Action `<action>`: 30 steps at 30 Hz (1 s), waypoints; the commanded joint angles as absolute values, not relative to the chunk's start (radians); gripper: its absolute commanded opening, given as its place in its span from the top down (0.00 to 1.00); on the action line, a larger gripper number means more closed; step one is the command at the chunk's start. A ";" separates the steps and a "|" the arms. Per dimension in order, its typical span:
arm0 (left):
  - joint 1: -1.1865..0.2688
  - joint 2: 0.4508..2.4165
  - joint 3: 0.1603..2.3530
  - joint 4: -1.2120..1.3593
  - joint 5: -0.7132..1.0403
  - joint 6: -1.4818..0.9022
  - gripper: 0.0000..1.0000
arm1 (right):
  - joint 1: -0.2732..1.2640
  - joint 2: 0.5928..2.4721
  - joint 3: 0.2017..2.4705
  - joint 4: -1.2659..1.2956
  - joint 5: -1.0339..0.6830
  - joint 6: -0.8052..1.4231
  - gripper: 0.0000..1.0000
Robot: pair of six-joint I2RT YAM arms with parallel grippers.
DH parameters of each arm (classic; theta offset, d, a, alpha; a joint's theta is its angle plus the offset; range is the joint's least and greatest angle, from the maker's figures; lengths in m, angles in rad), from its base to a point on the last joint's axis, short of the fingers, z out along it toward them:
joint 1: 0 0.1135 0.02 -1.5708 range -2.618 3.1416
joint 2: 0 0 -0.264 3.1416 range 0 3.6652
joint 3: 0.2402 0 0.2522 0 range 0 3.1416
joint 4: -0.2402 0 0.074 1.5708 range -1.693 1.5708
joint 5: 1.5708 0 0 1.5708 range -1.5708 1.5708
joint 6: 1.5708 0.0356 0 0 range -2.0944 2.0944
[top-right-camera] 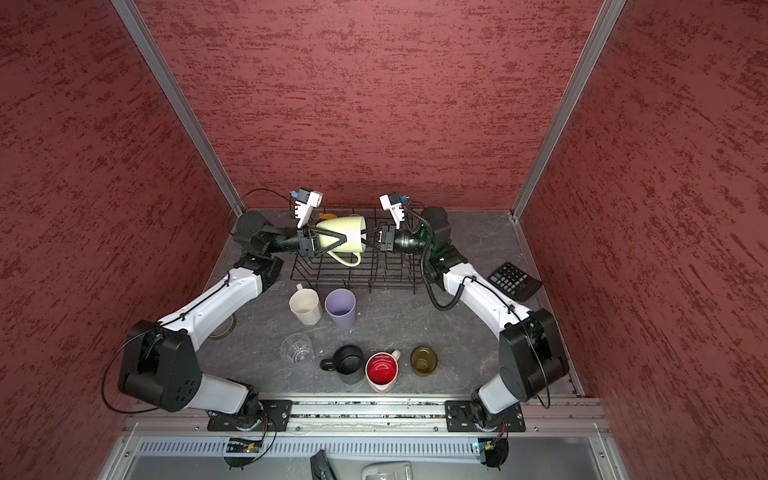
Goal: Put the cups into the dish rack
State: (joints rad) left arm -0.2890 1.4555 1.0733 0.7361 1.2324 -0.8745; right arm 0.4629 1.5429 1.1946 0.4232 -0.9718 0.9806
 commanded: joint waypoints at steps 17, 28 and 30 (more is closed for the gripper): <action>-0.275 1.401 1.114 0.580 1.206 -0.773 1.00 | 0.472 1.545 1.174 0.506 -0.913 1.017 0.86; -0.262 1.396 1.124 0.528 1.200 -0.752 1.00 | 0.471 1.546 1.168 0.505 -0.913 1.019 0.92; -0.262 1.398 1.124 0.528 1.194 -0.752 1.00 | 0.471 1.546 1.164 0.513 -0.915 1.026 0.98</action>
